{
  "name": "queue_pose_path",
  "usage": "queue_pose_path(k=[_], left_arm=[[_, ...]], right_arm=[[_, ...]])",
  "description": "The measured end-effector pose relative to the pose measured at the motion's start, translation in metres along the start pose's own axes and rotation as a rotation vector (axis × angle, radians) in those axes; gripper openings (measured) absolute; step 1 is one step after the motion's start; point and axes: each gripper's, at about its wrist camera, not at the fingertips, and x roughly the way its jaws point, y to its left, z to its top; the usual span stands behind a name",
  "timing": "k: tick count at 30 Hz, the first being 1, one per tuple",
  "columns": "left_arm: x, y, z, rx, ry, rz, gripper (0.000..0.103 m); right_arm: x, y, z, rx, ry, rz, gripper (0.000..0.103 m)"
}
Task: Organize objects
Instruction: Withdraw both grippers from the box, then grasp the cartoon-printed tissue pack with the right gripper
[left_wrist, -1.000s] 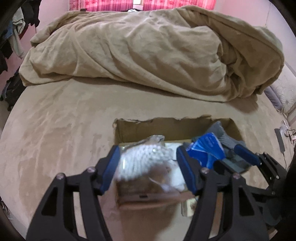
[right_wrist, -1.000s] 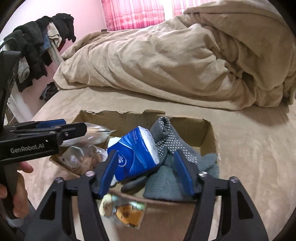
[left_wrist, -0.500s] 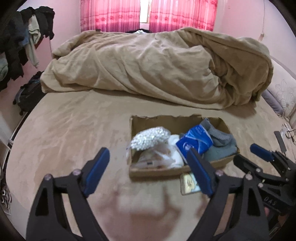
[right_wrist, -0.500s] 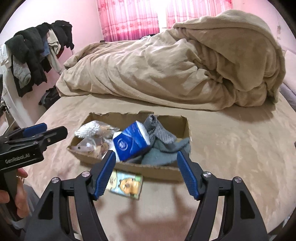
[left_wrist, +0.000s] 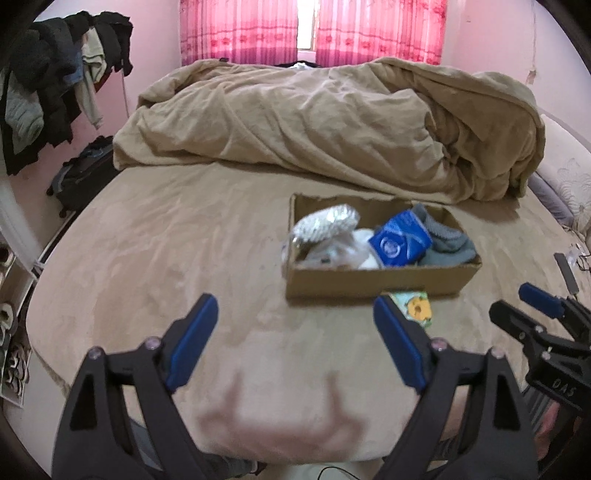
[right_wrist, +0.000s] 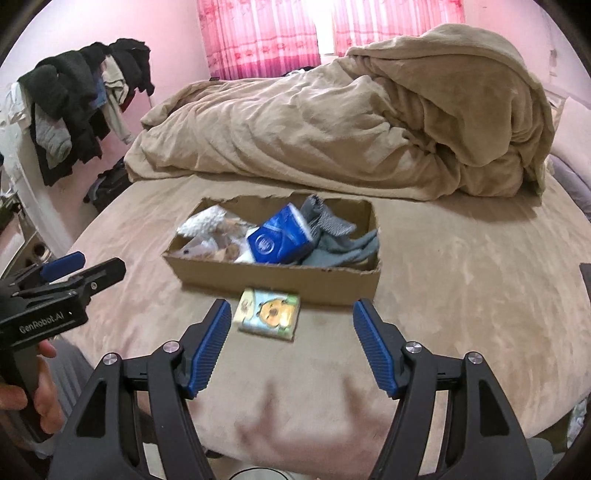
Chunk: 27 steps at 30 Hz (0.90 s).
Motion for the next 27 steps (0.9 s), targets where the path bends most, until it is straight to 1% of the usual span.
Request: queue_pose_path(k=[5,8,11,14,15,20,27], left_arm=[[0.007,0.008,-0.024,-0.032,0.034,0.0,0.087],[0.014,0.013,-0.036,-0.036,0.055,0.008,0.087],[0.021,0.019,-0.043,-0.046,0.062,0.014,0.087],[0.033,0.023,-0.048,-0.053,0.072,0.032,0.087],[0.039,0.023,-0.051,-0.048,0.086,0.041,0.087],[0.06,0.023,-0.06,-0.03,0.123,0.043,0.087],[0.072,0.024,-0.06,-0.015,0.124,0.031,0.087]], right_arm=[[-0.001,0.011,-0.015,-0.018,0.01,0.003,0.072],[0.006,0.016,-0.022,-0.031,0.031,0.005,0.076],[0.018,0.018,-0.027,-0.027,0.054,0.007,0.079],[0.033,0.021,-0.03,-0.038,0.08,0.007,0.084],[0.036,0.022,-0.031,-0.04,0.084,0.006,0.085],[0.062,0.023,-0.032,-0.046,0.109,-0.002,0.085],[0.103,0.023,-0.028,-0.022,0.155,0.006,0.085]])
